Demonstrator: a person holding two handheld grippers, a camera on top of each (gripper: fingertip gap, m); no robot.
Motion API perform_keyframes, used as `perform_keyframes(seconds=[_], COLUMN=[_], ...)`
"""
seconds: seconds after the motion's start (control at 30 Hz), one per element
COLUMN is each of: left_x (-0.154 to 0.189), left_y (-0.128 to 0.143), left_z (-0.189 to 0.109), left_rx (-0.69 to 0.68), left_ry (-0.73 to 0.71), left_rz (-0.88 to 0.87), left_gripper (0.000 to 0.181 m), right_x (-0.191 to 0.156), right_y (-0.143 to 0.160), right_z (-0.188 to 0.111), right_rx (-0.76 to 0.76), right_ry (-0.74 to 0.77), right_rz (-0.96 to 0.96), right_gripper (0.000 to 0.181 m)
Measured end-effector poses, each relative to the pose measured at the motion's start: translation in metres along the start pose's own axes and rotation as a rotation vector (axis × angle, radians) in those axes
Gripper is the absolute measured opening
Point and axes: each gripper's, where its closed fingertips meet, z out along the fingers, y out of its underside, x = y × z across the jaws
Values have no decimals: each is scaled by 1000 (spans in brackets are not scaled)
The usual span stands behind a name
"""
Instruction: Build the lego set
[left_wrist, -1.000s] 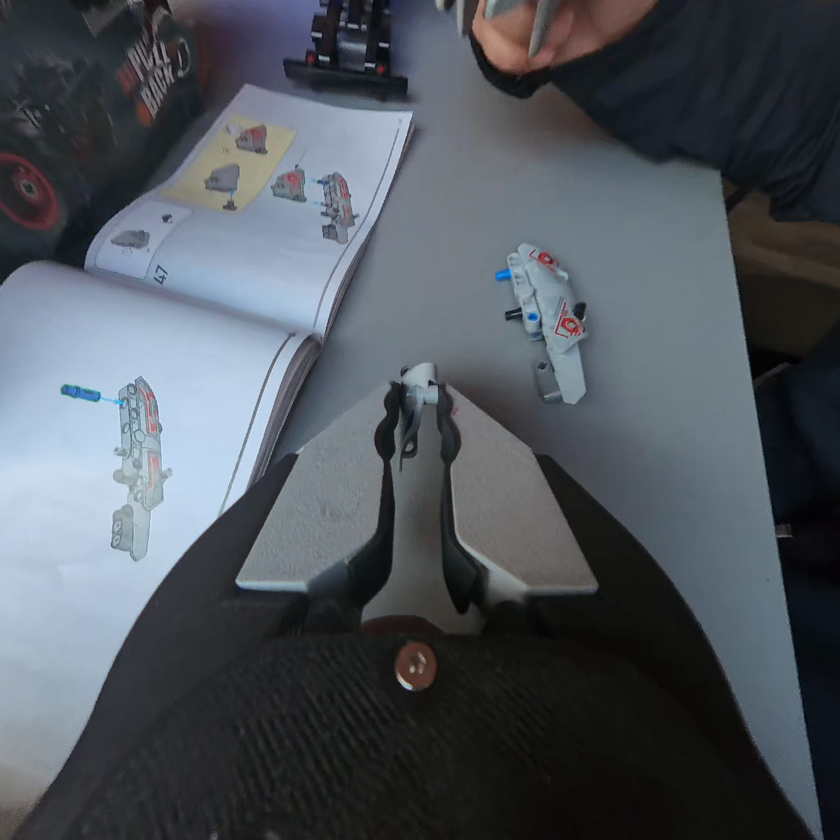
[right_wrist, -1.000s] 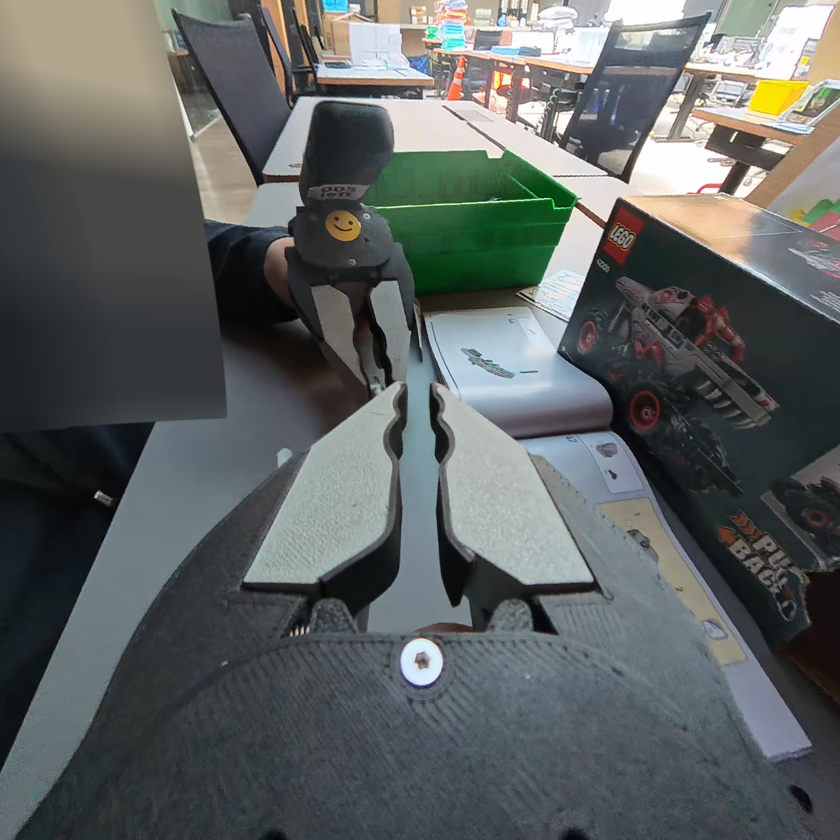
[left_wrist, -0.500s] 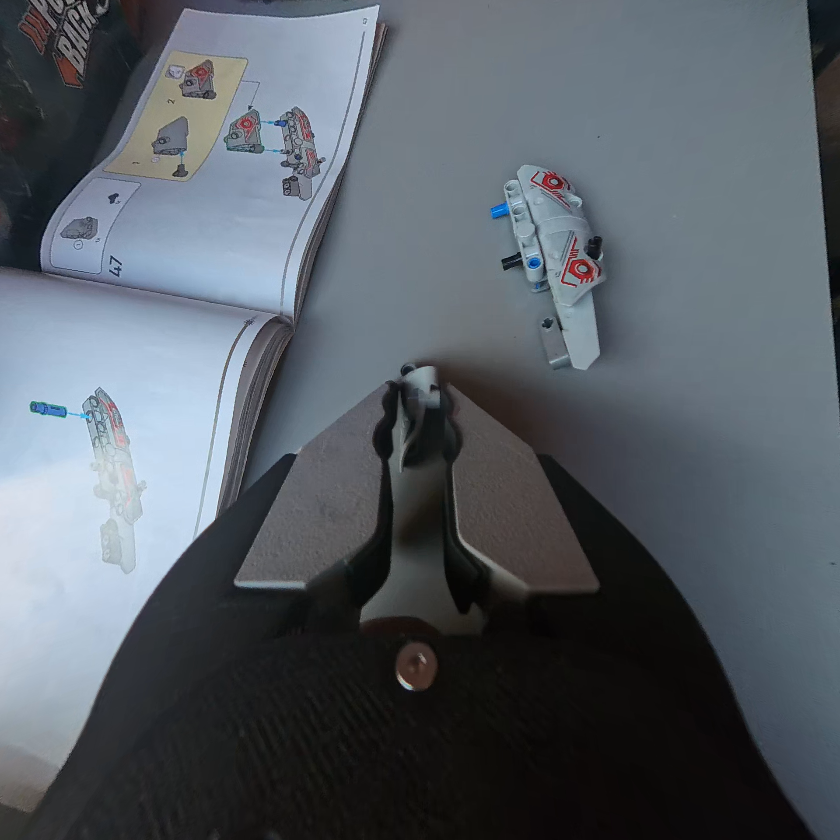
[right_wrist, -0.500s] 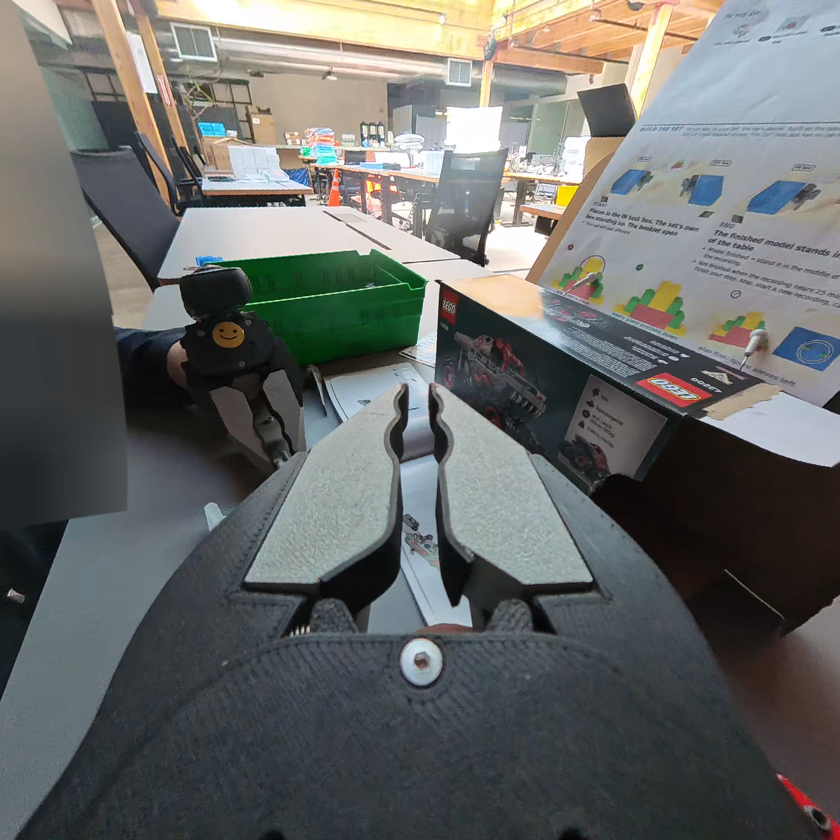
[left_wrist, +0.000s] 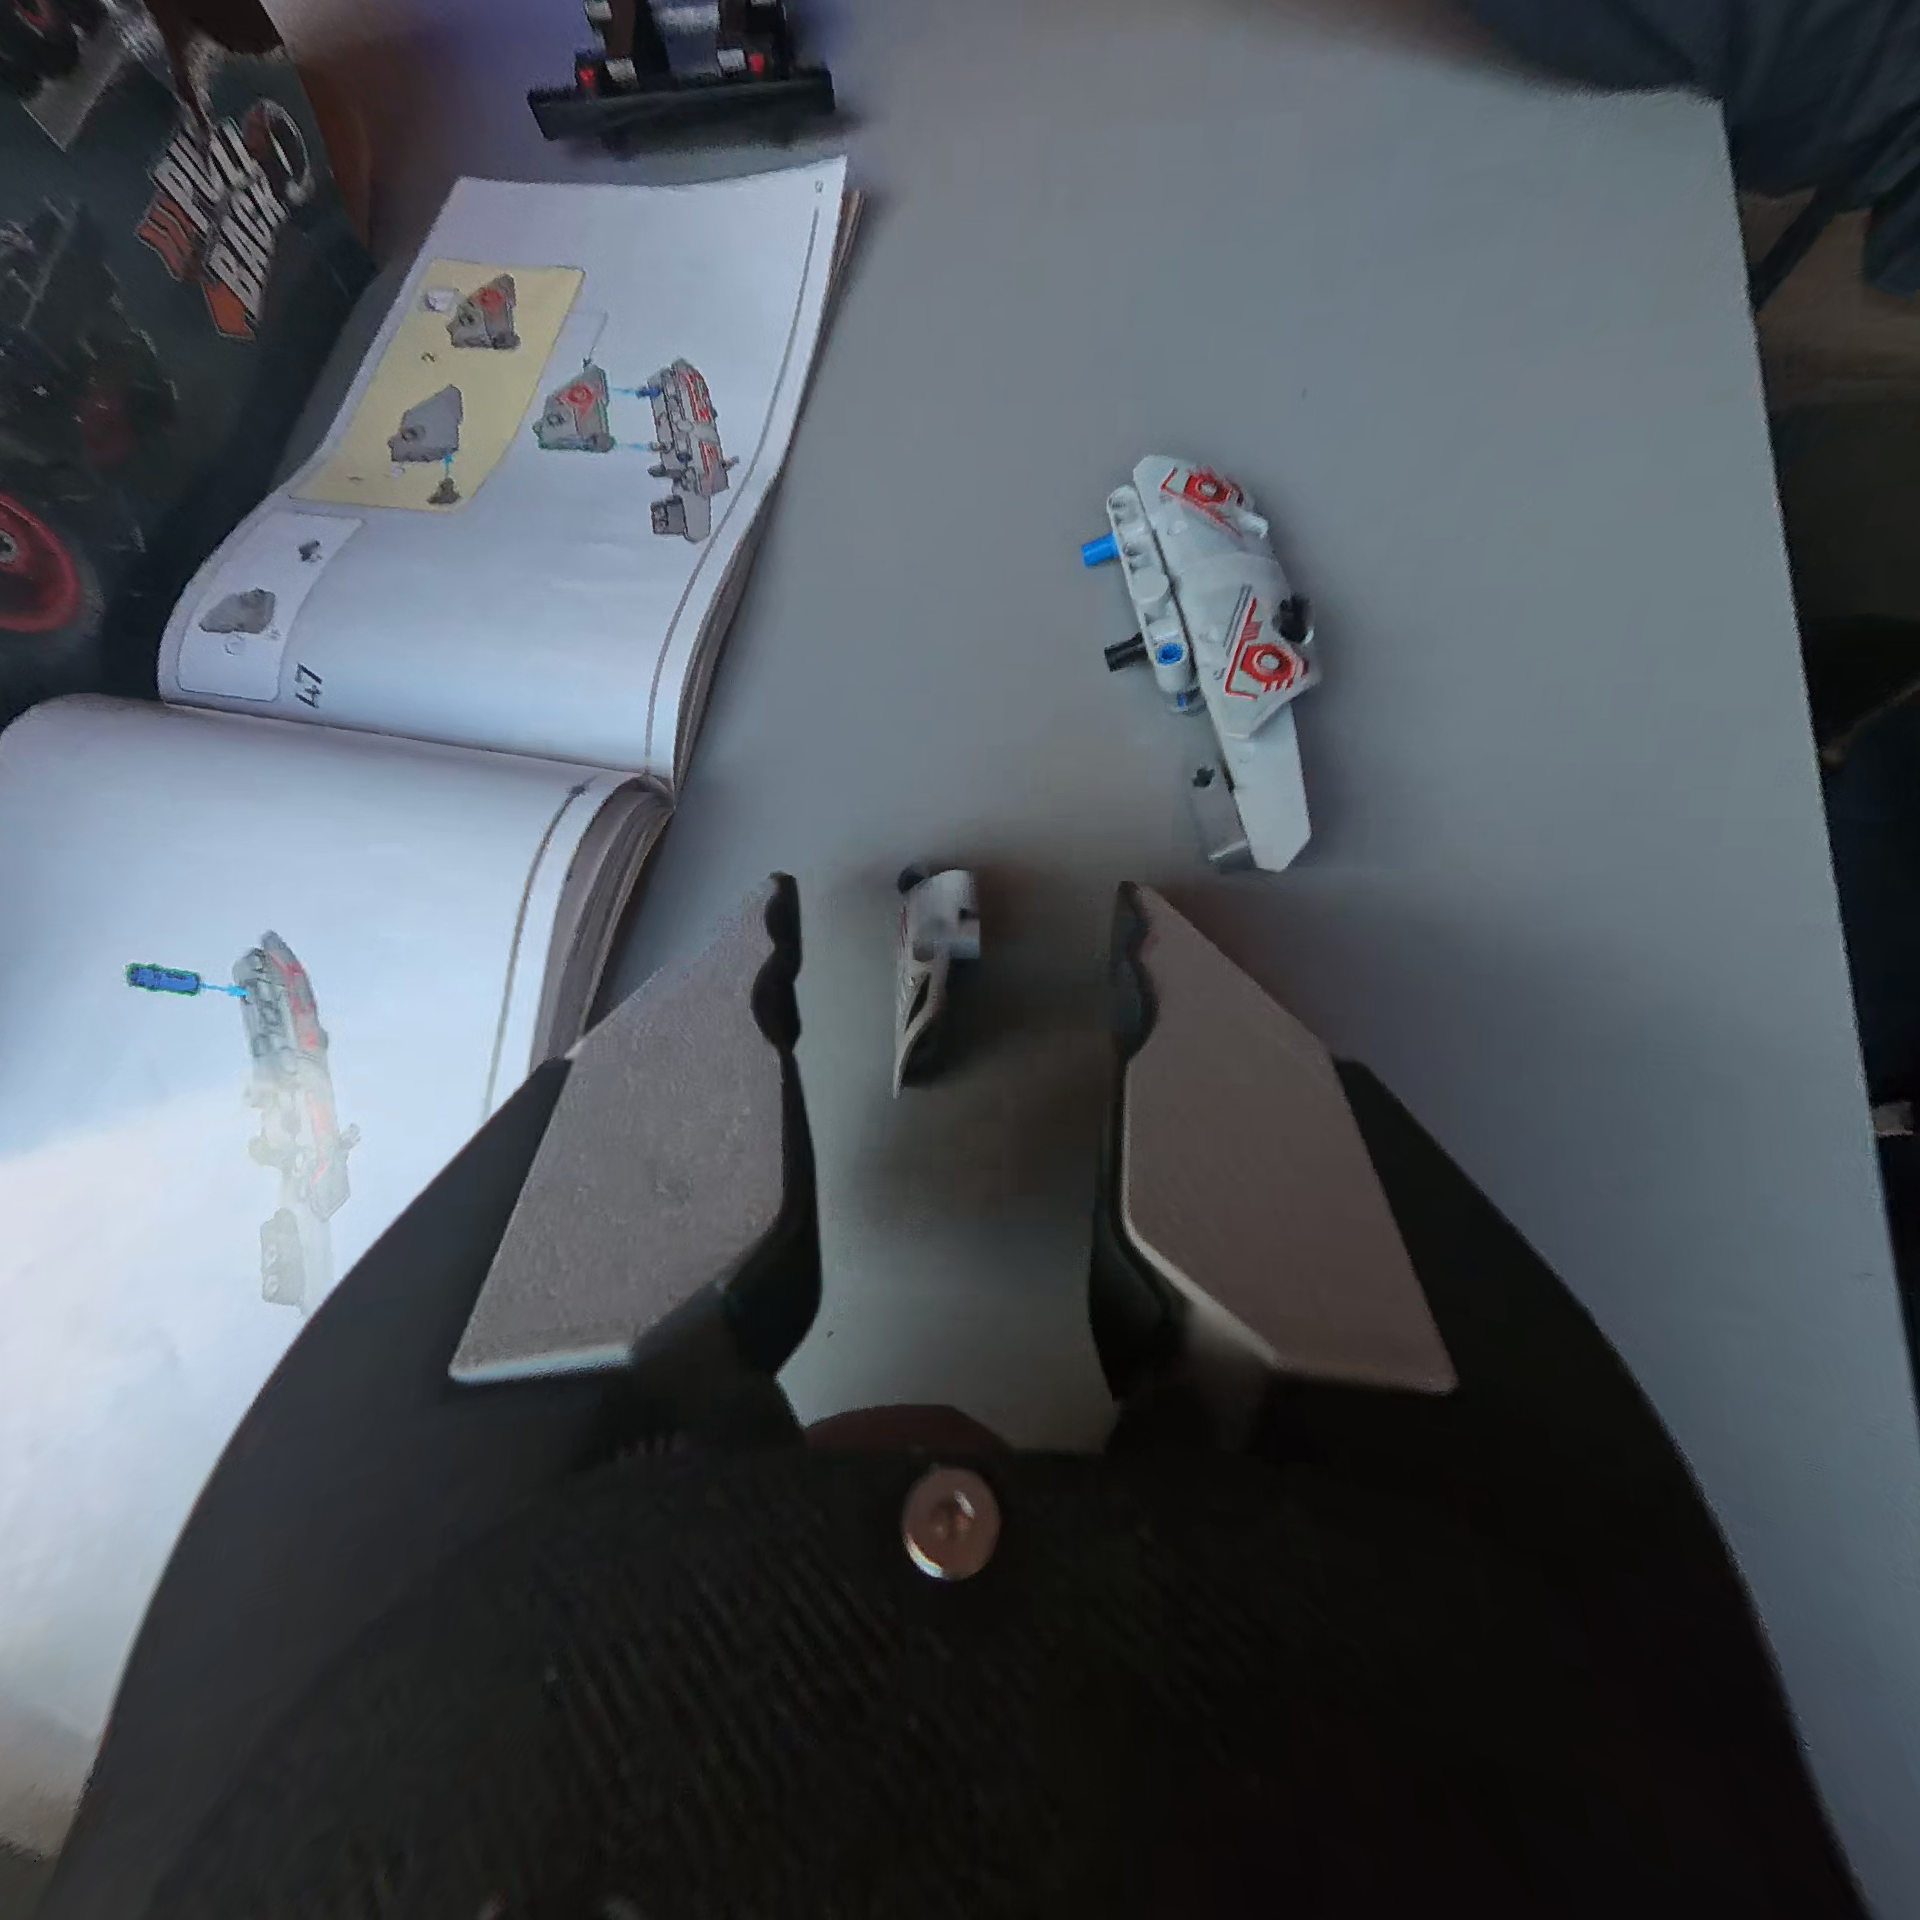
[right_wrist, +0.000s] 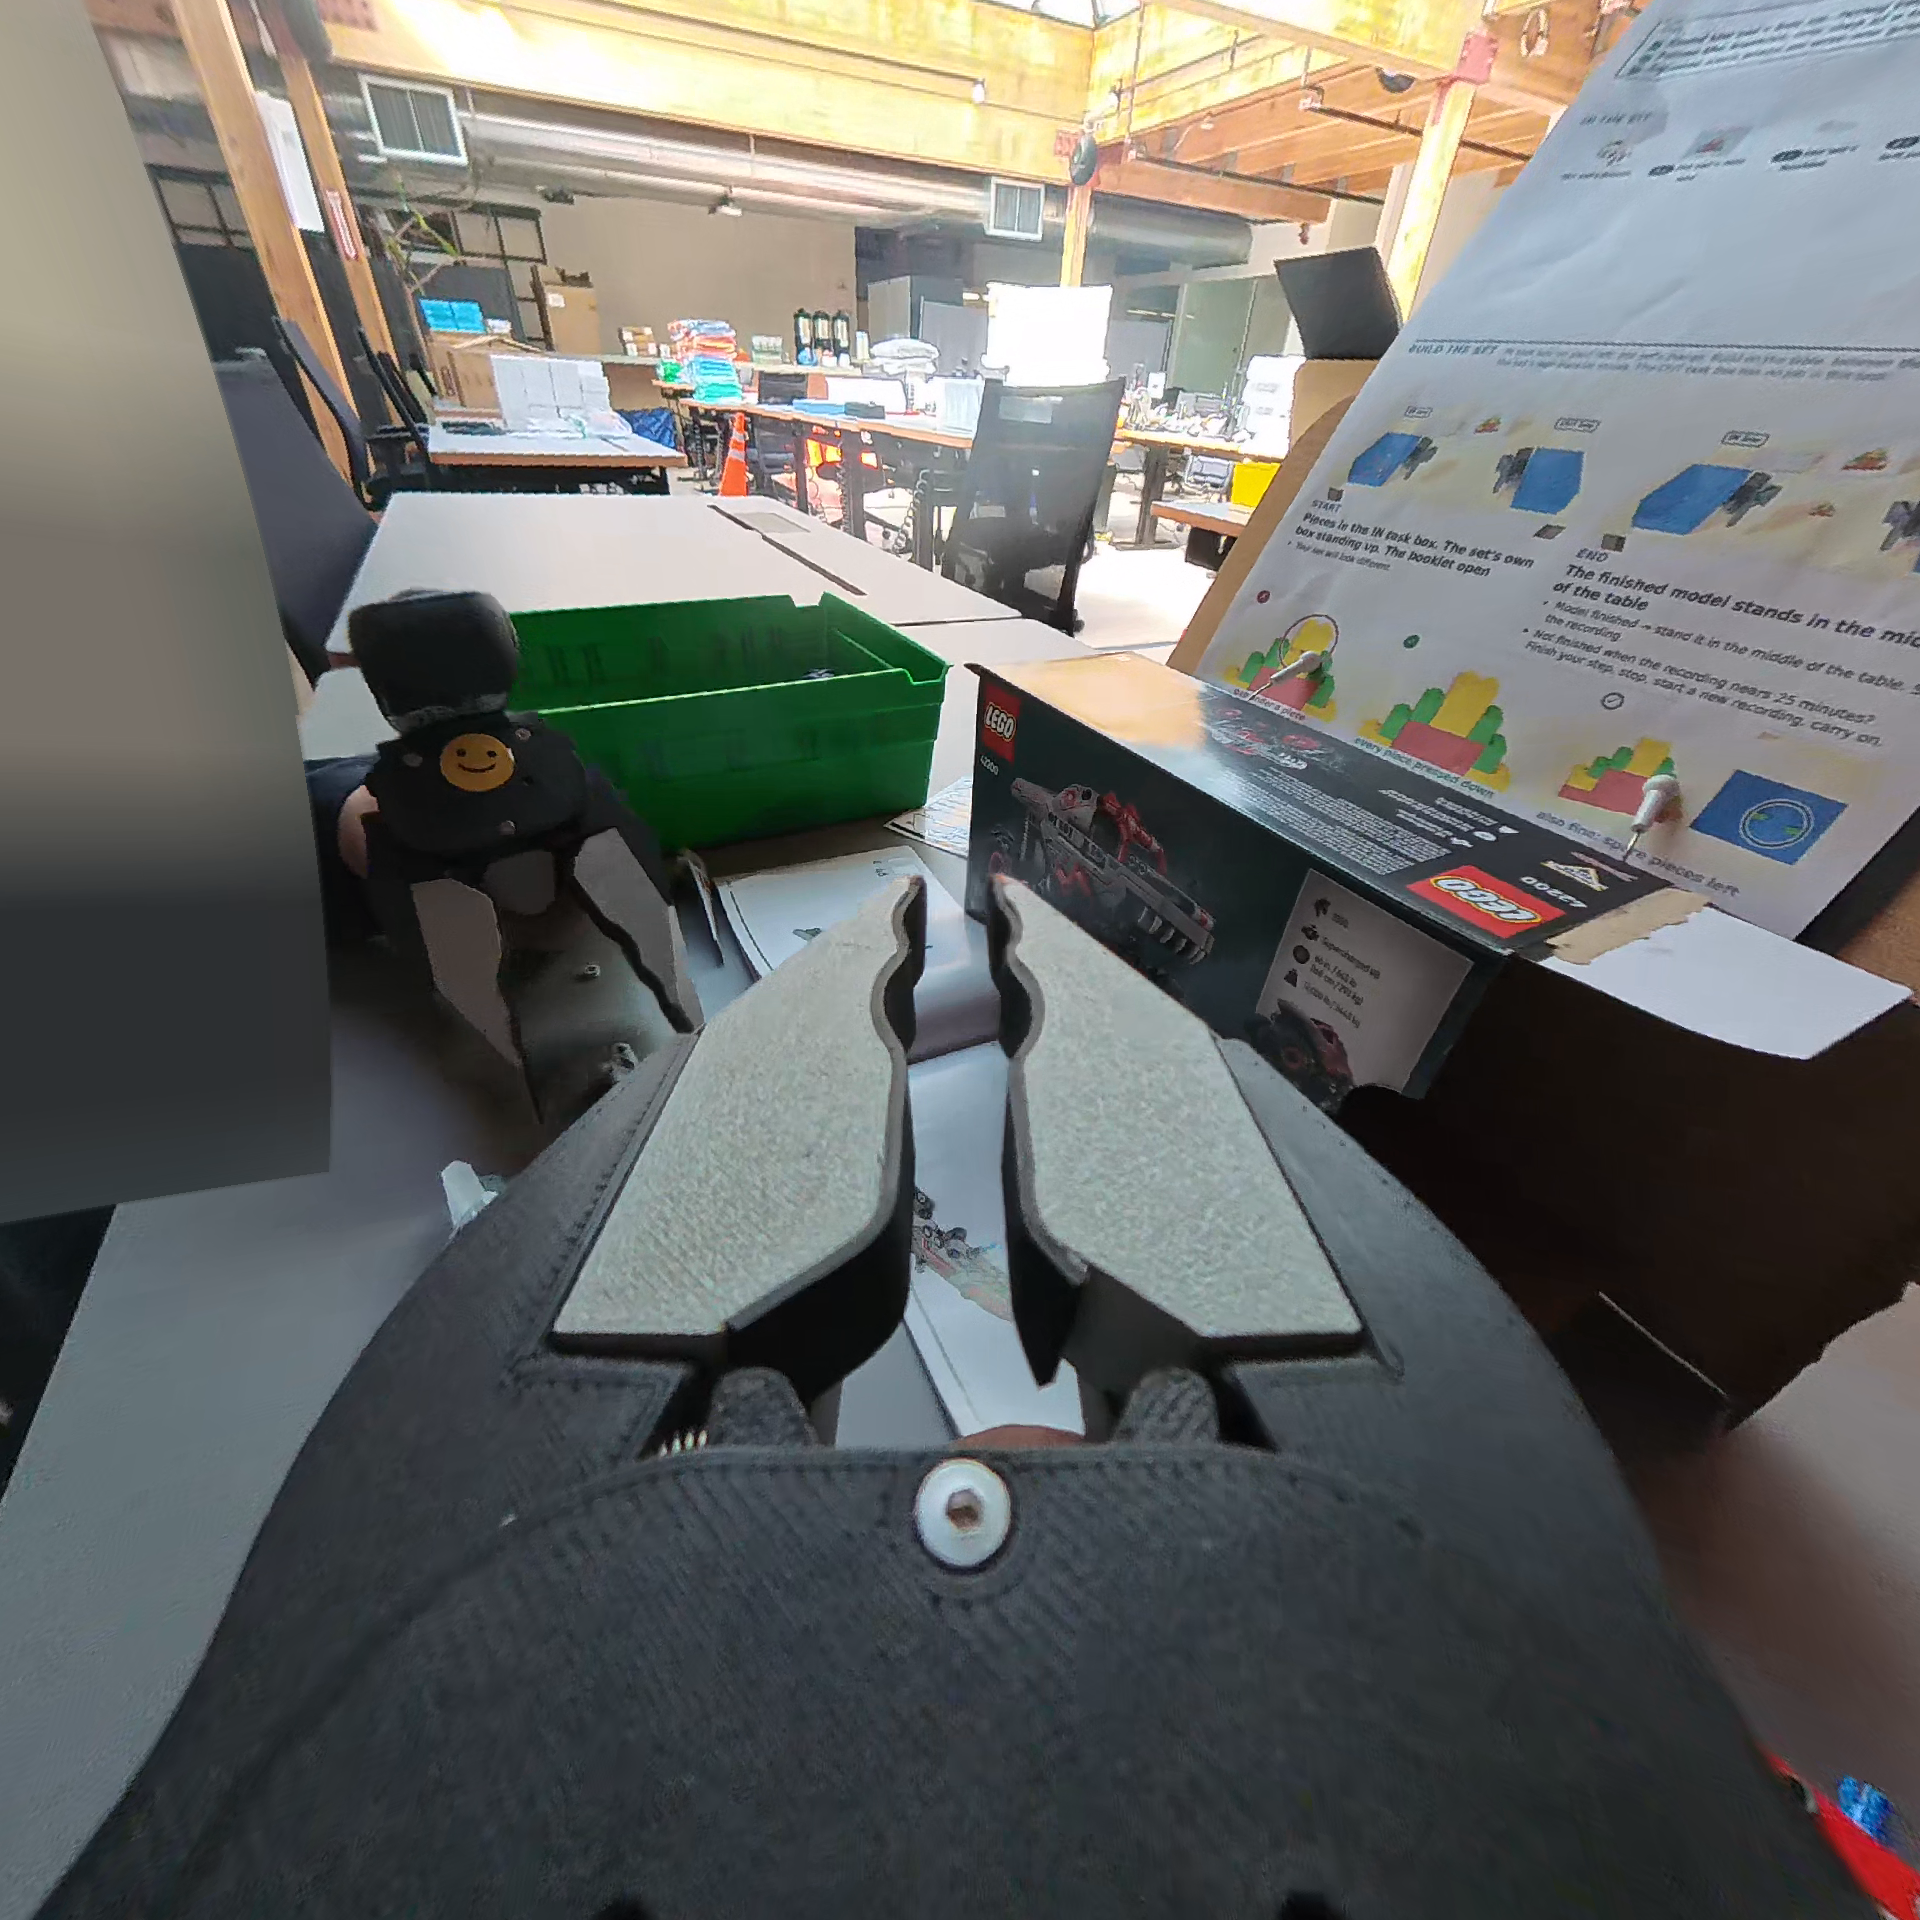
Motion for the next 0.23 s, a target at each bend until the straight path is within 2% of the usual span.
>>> perform_keyframes(seconds=[0.03, 0.13, 0.23], left_x=[-1, -6, -11], left_y=[-5, -24, -33], left_z=[-4, -18, -27], left_rx=[33, 145, 194], left_ry=[-10, -46, -74], left_rz=[5, 5, 0], left_gripper=[57, 59, 60], right_x=[2, 11, 19], right_y=[0, 0, -1], right_z=[-1, -7, -14], right_rx=[6, 25, 47], right_ry=[14, 65, 109], right_rz=[0, -2, -1], right_gripper=[10, 14, 15])
